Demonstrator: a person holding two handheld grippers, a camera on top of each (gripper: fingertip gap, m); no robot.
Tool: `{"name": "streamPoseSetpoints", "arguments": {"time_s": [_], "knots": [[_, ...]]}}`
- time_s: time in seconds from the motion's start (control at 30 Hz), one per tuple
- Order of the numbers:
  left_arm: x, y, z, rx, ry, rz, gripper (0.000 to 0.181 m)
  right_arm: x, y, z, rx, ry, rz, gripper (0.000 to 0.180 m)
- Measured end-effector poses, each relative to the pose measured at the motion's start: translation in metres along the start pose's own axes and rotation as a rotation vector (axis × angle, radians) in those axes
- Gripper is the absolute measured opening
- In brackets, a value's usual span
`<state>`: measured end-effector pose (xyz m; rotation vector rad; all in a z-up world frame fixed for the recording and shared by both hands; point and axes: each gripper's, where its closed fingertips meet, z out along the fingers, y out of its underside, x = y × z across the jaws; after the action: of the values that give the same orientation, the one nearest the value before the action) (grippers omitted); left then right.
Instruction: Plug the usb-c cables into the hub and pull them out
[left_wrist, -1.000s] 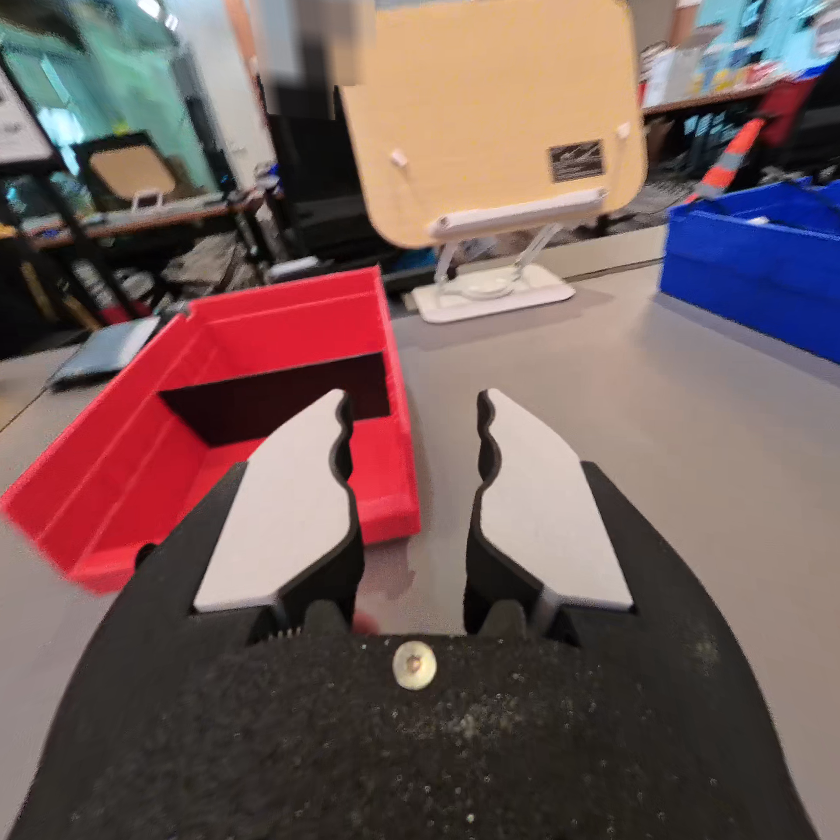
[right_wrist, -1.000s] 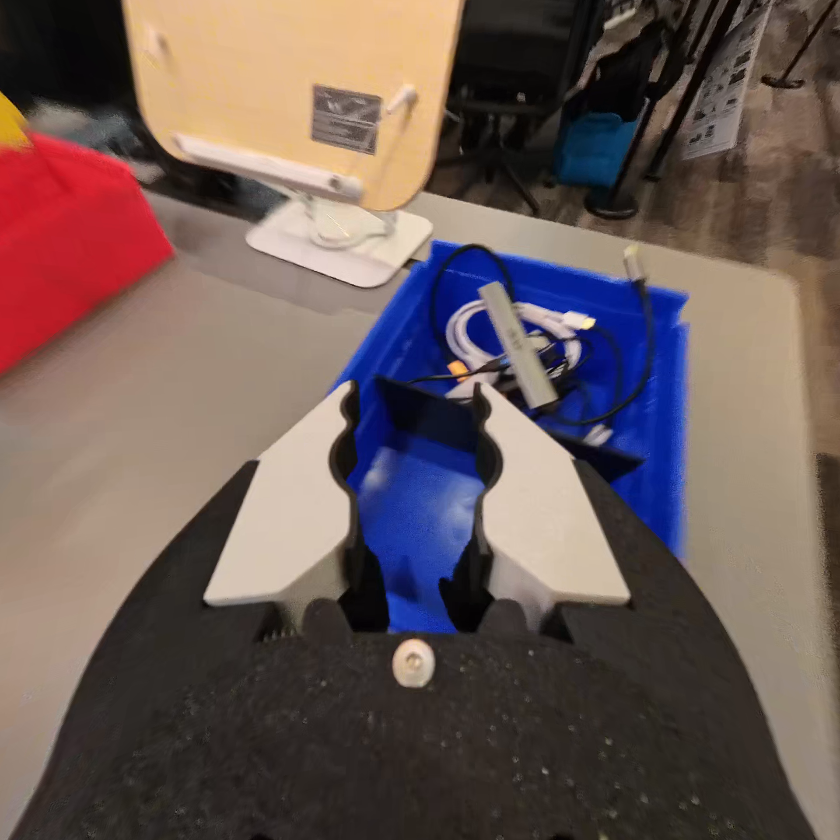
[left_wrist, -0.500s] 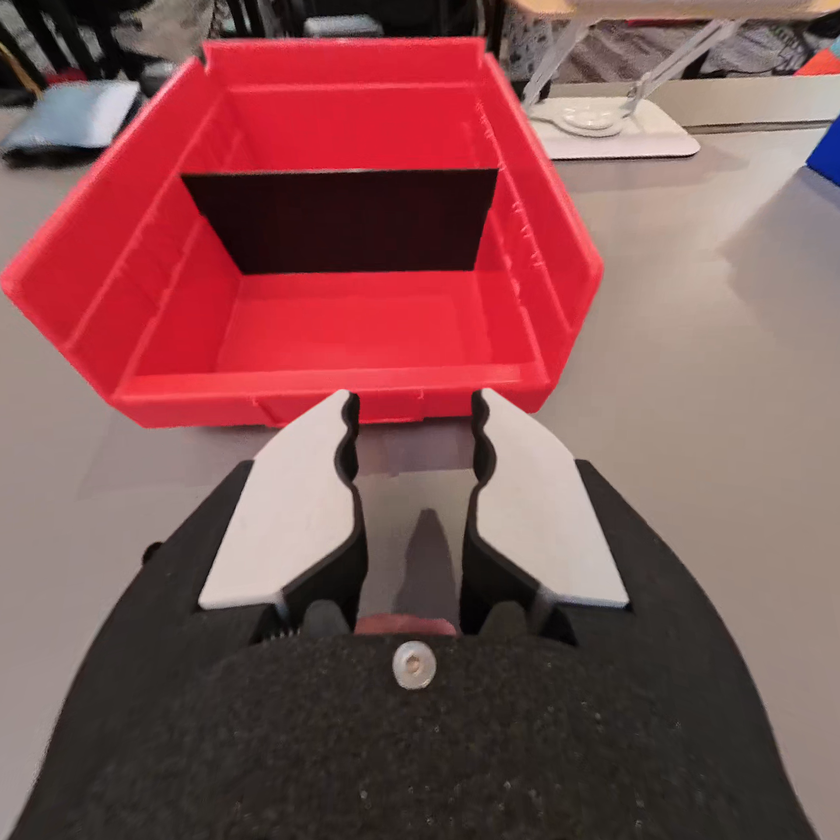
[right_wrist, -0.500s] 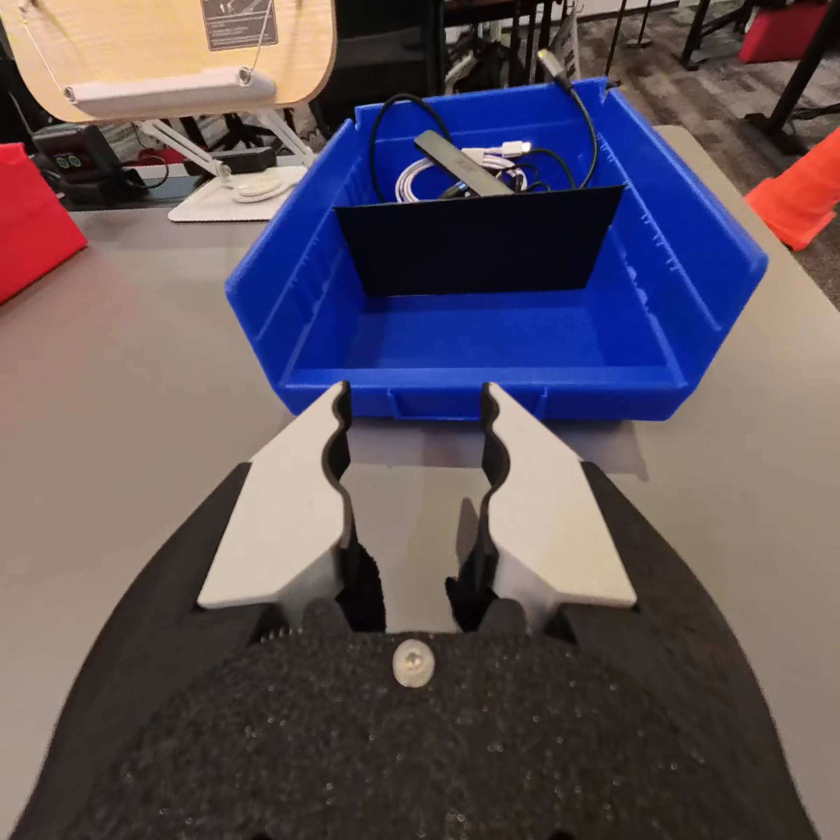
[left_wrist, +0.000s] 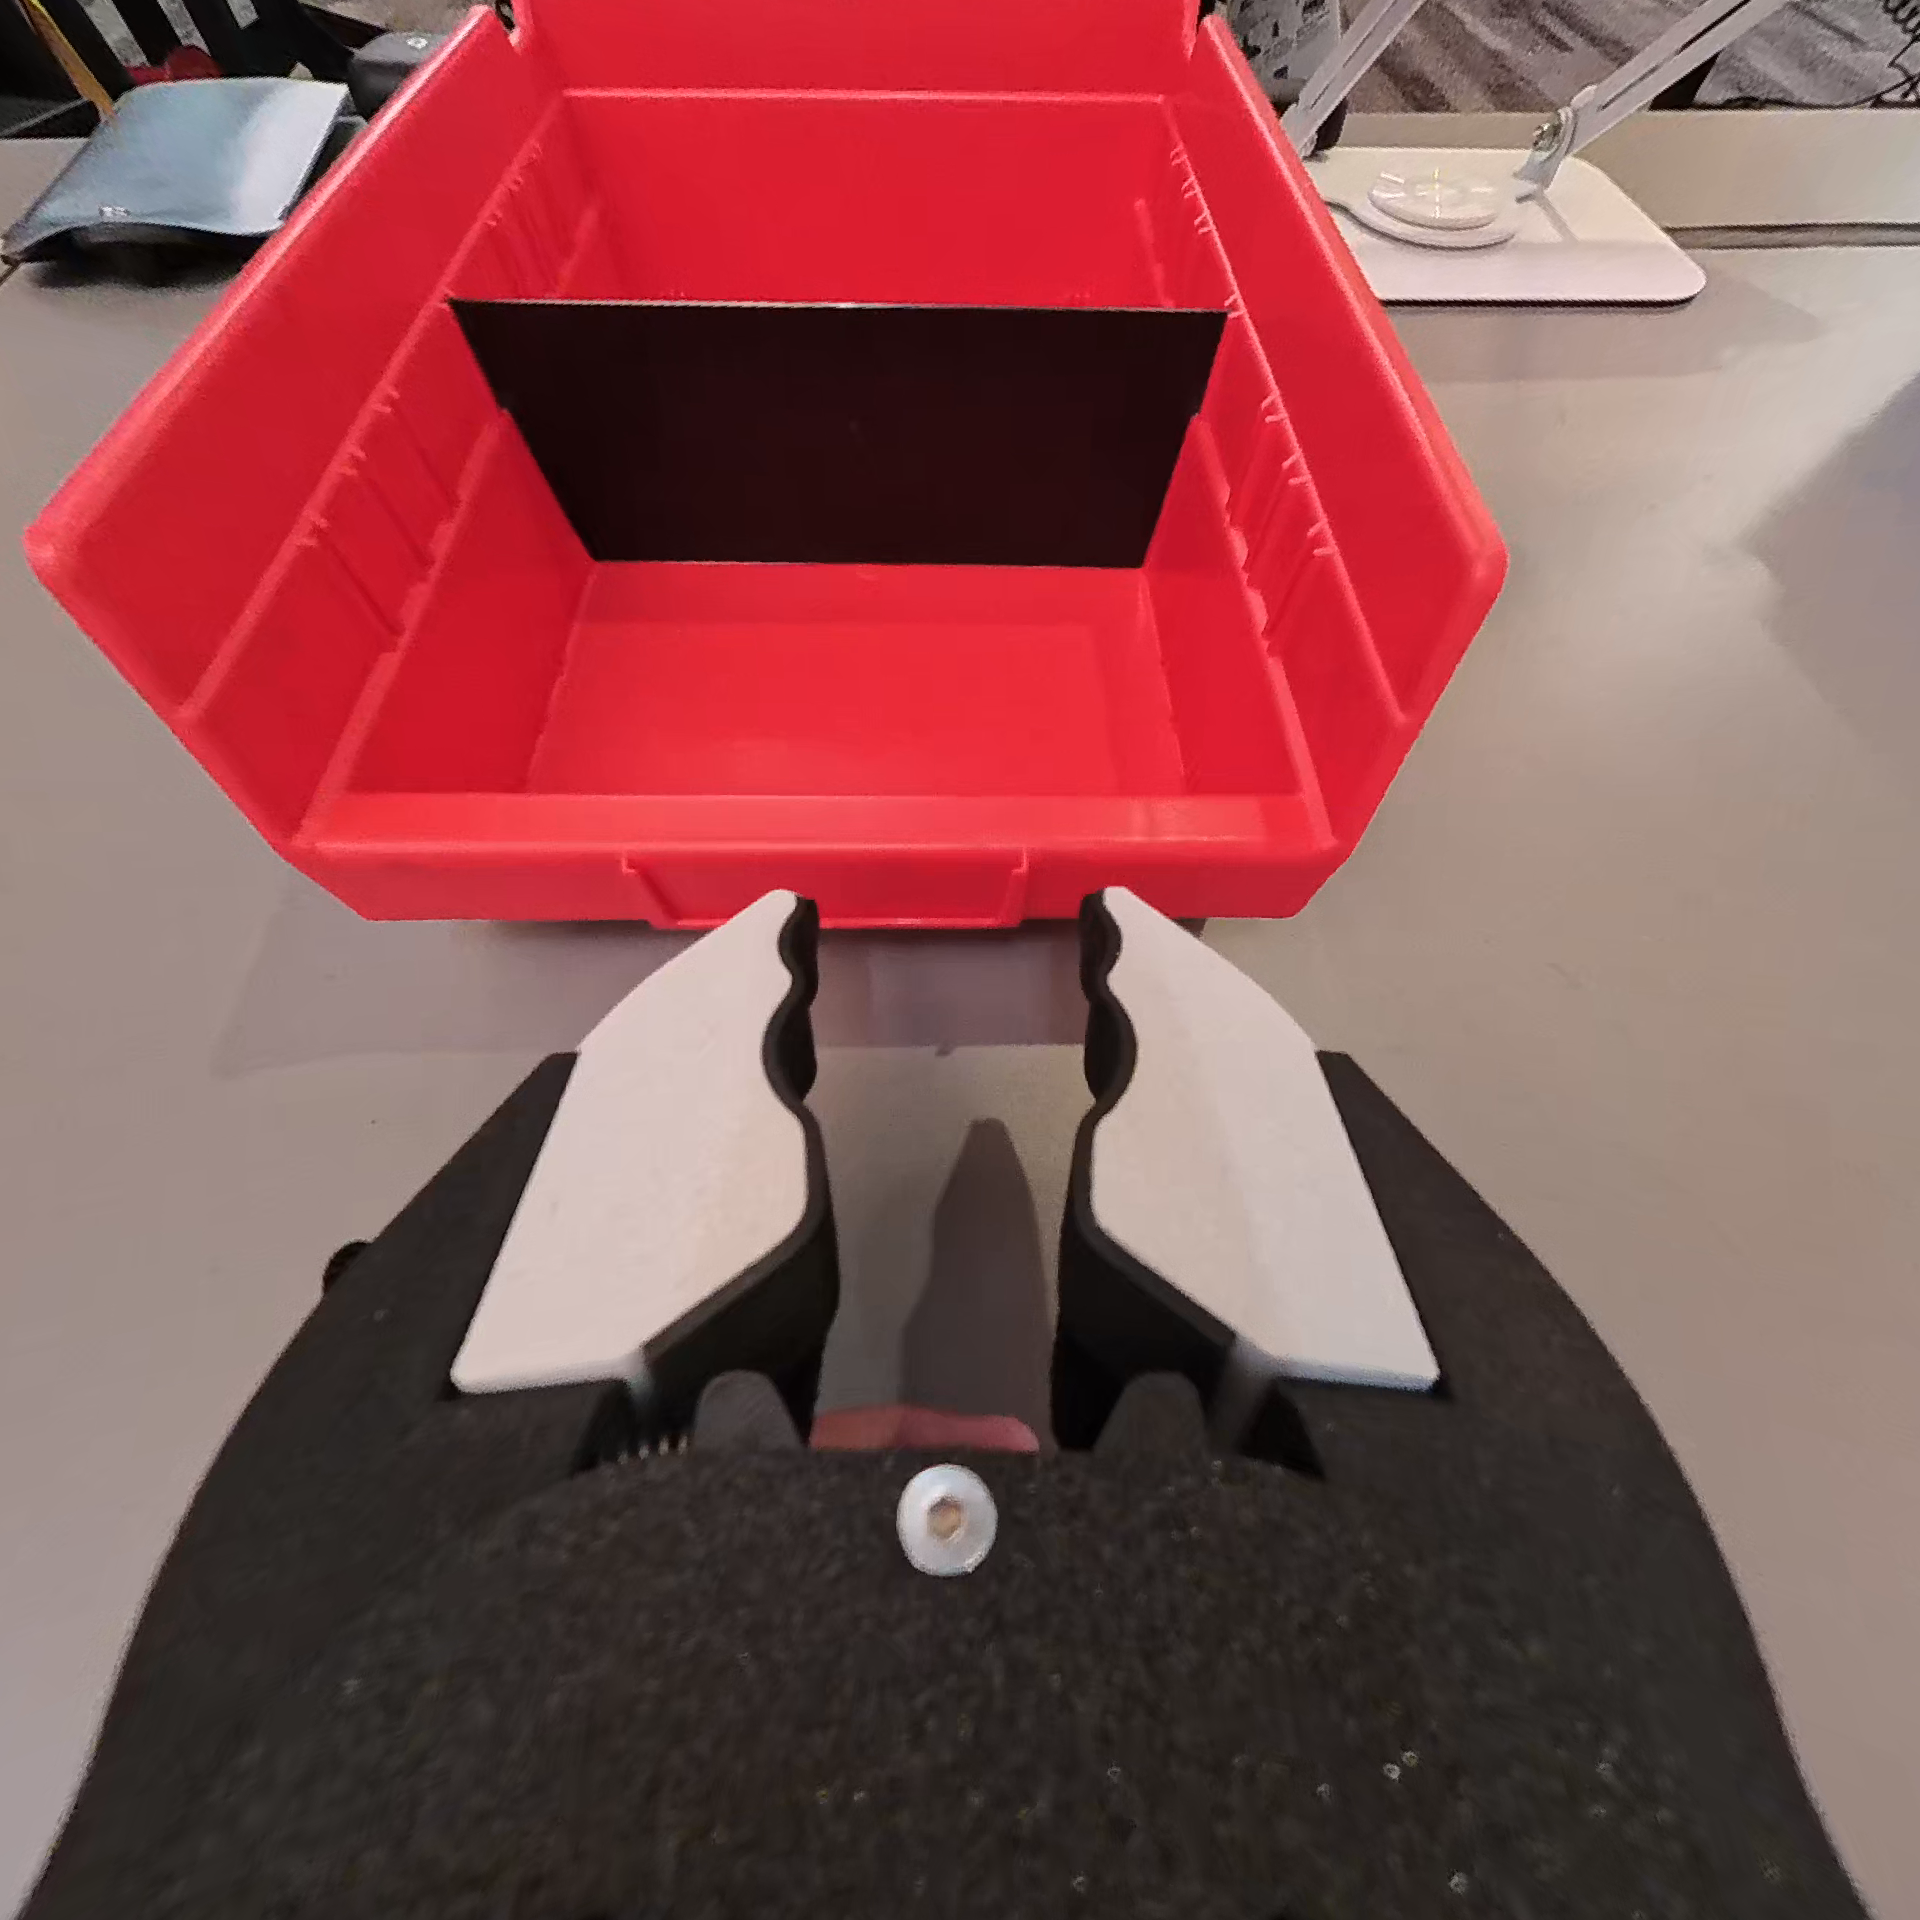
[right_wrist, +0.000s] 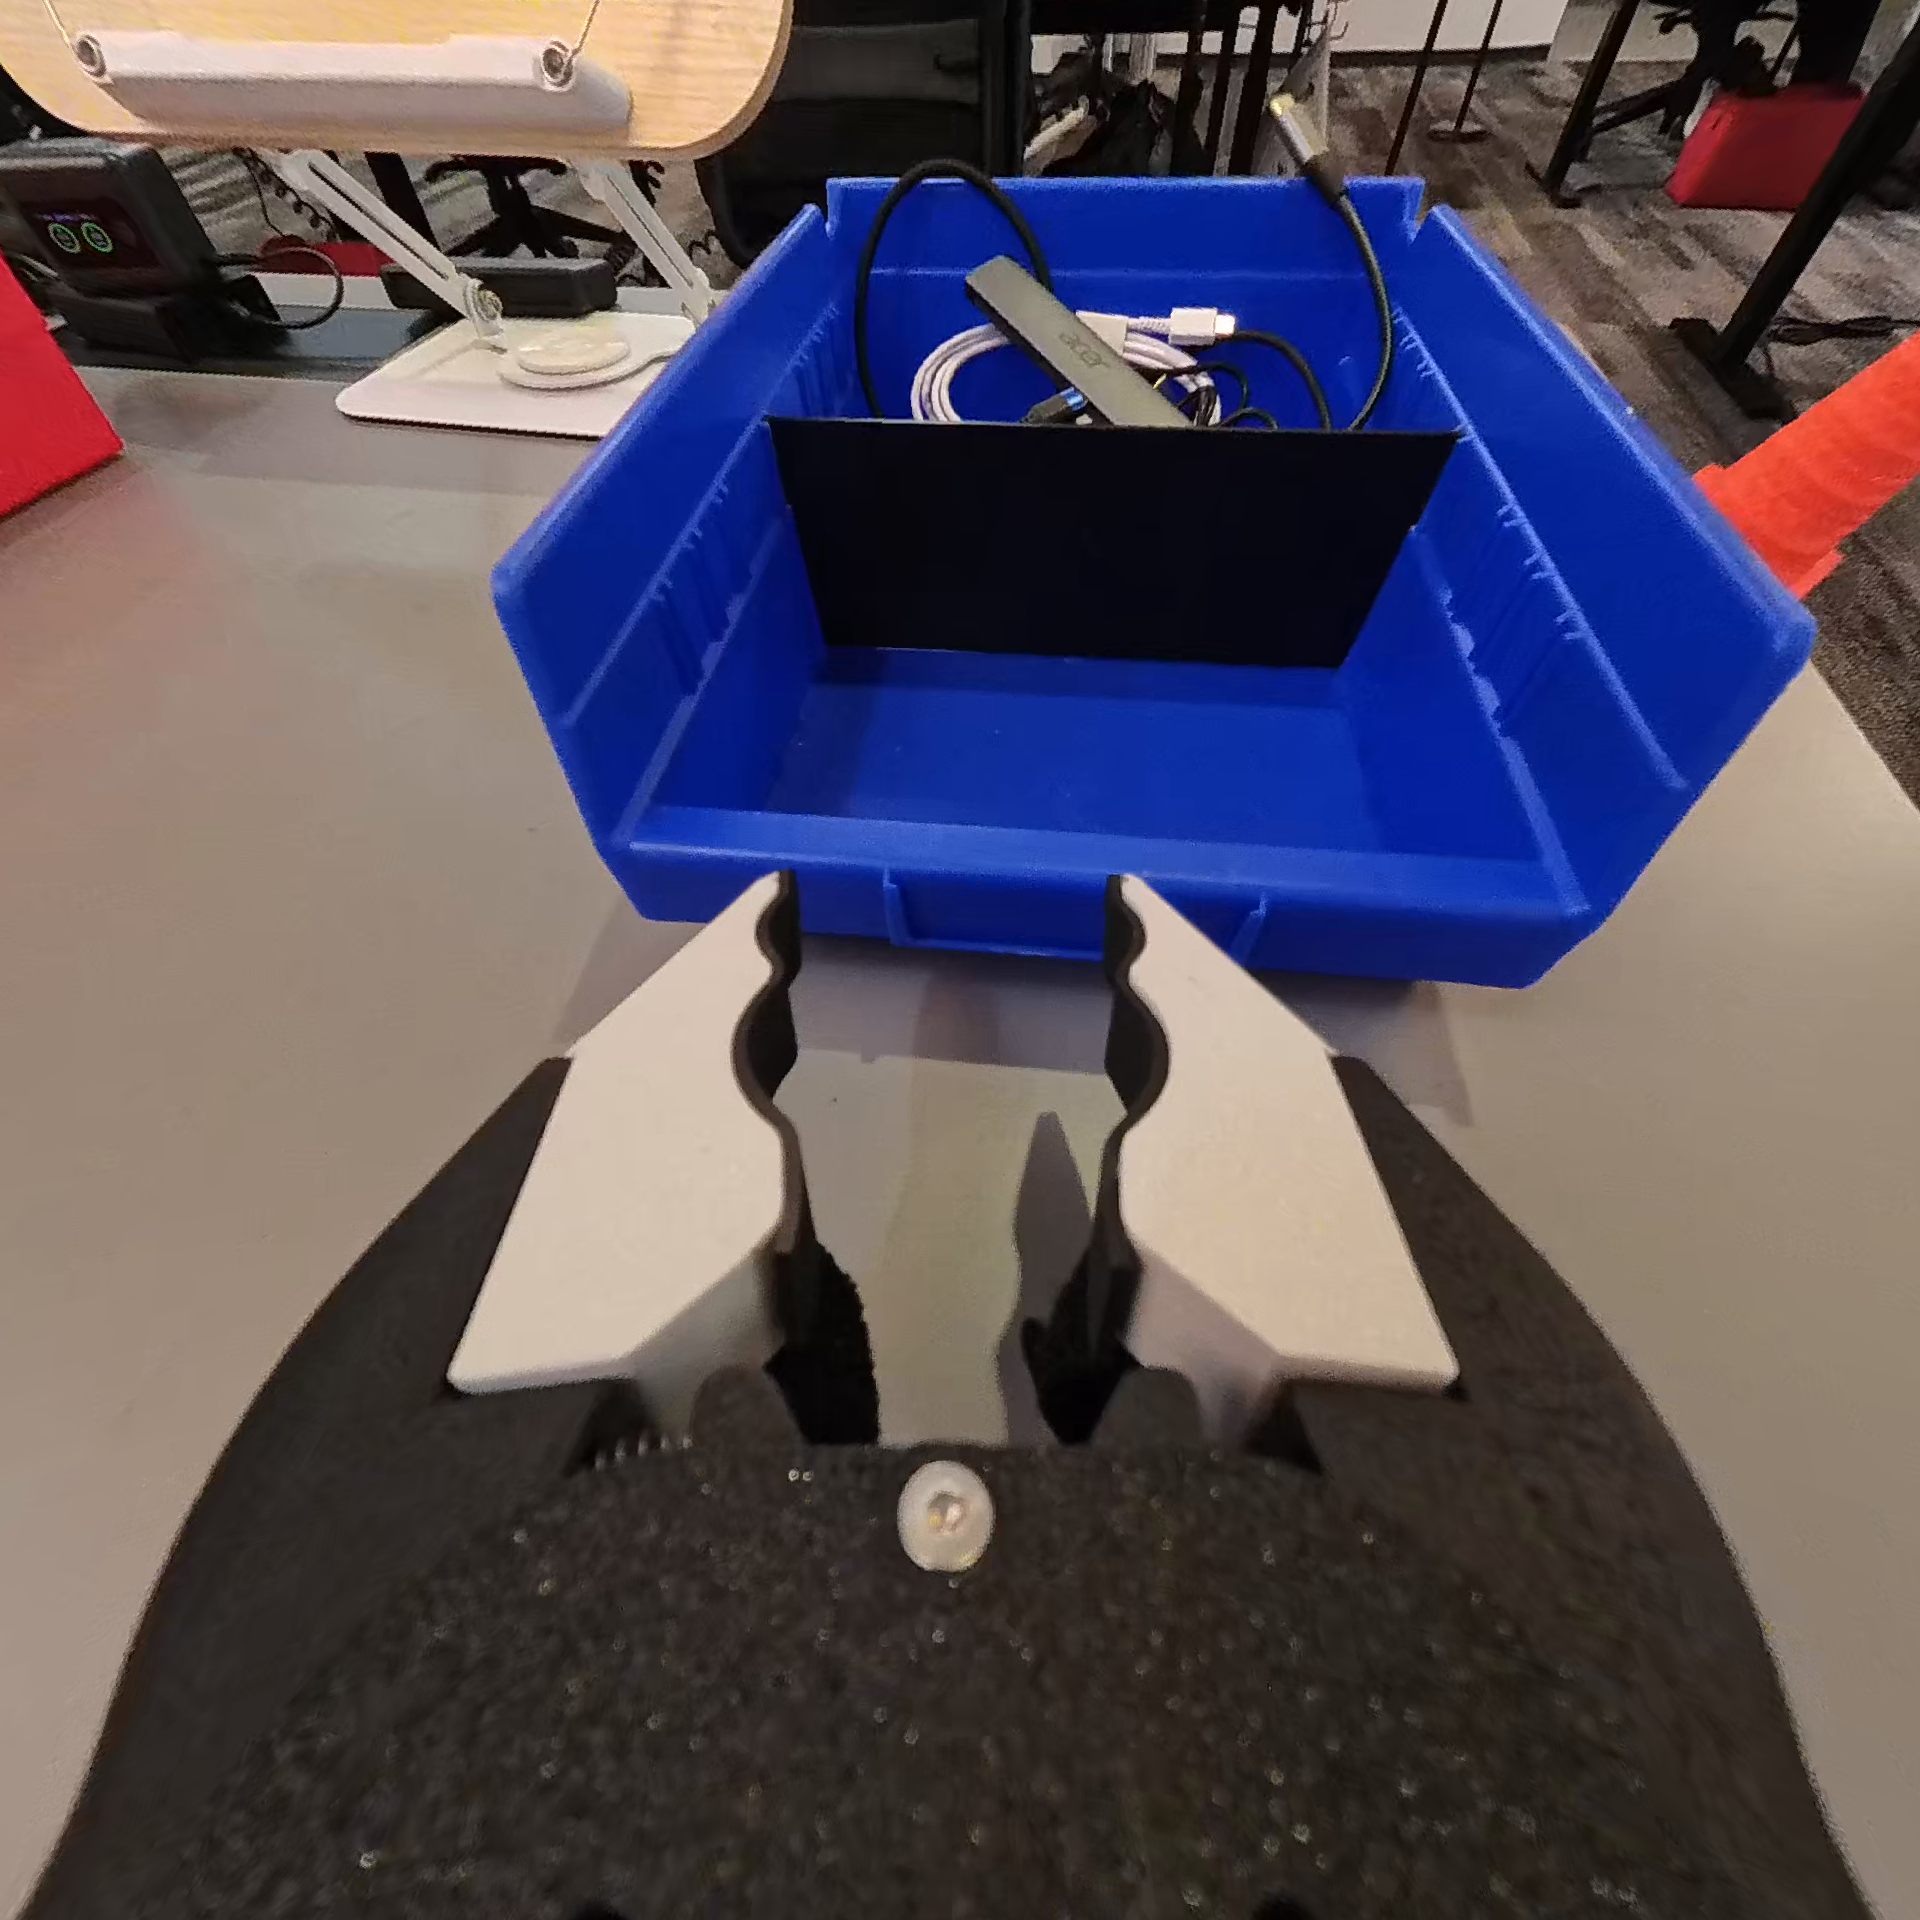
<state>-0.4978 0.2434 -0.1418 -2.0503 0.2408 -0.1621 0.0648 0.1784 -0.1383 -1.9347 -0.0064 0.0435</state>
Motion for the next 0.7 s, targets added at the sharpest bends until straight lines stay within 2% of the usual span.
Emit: {"name": "streamPoseSetpoints", "arguments": {"time_s": [0.2, 0.27, 0.3, 0.4, 0.47, 0.6, 0.7], "knots": [[0.001, -0.002, 0.0, 0.009, 0.002, 0.009, 0.048, -0.004, -0.001, 0.0, -0.001, 0.002, -0.032, 0.059], [0.009, -0.006, -0.002, 0.026, 0.014, 0.024, 0.044, -0.02, -0.011, -0.006, 0.028, -0.018, -0.078, 0.057], [0.016, -0.01, -0.004, 0.04, 0.029, 0.03, 0.043, -0.035, -0.018, -0.01, 0.048, -0.033, -0.104, 0.051], [0.048, -0.012, -0.009, 0.047, 0.097, 0.102, 0.047, -0.08, -0.032, -0.001, 0.056, -0.049, -0.187, 0.049], [0.072, -0.005, -0.009, 0.021, 0.129, 0.197, 0.054, -0.084, -0.043, 0.018, 0.051, 0.004, -0.223, 0.053], [0.116, 0.014, -0.011, -0.025, 0.173, 0.328, 0.071, -0.095, -0.039, 0.054, -0.067, -0.035, -0.109, 0.06], [0.156, 0.013, -0.022, 0.015, 0.259, 0.325, 0.073, -0.108, -0.036, 0.057, -0.057, -0.104, -0.08, 0.06]]}}
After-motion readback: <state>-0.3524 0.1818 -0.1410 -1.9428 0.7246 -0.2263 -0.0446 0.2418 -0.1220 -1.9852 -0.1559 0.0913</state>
